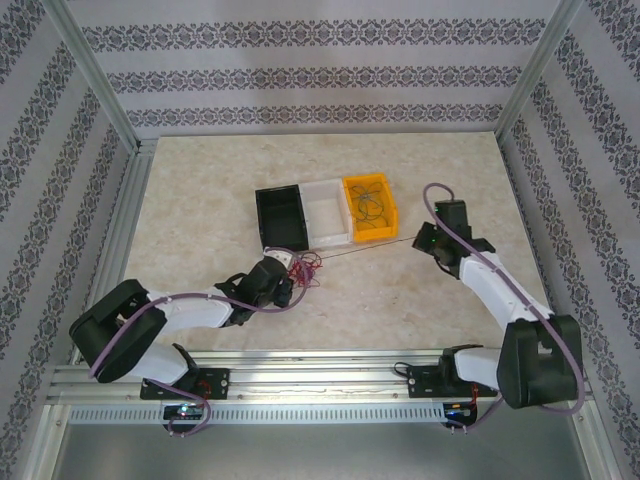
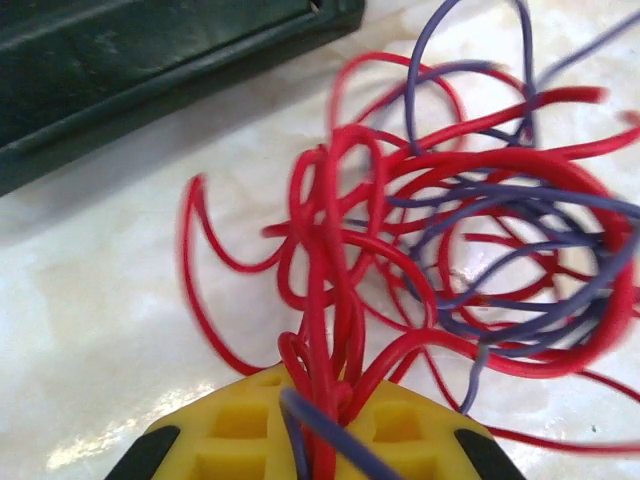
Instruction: Untangle the cables
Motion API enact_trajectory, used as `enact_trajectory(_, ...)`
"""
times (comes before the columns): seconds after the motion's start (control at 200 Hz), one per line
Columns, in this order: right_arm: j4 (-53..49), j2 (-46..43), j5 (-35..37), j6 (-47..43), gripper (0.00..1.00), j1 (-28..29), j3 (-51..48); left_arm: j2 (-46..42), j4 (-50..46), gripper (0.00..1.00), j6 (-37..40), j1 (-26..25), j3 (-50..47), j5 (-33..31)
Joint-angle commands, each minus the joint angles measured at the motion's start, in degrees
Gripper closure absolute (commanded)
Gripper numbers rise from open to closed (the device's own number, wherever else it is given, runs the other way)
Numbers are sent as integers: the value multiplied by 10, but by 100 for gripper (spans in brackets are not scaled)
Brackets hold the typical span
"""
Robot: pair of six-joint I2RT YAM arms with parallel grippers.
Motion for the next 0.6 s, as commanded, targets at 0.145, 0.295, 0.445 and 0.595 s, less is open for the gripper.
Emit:
enact_trajectory(0.145, -62, -59, 22, -6, 100, -169, -2, -29, -63, 100, -83, 45, -26, -76)
enact_trajectory(0.295, -66, -79, -1, 23, 100, -255, -2, -25, -113, 100, -131, 72, -21, -108)
enact_trajectory(0.445, -71, -85, -14, 39, 100, -300, 3, -29, -211, 100, -222, 106, -9, -171)
enact_trajectory(0.595, -55, -94, -45, 45, 100, -284, -3, -34, -194, 100, -202, 136, -15, -130)
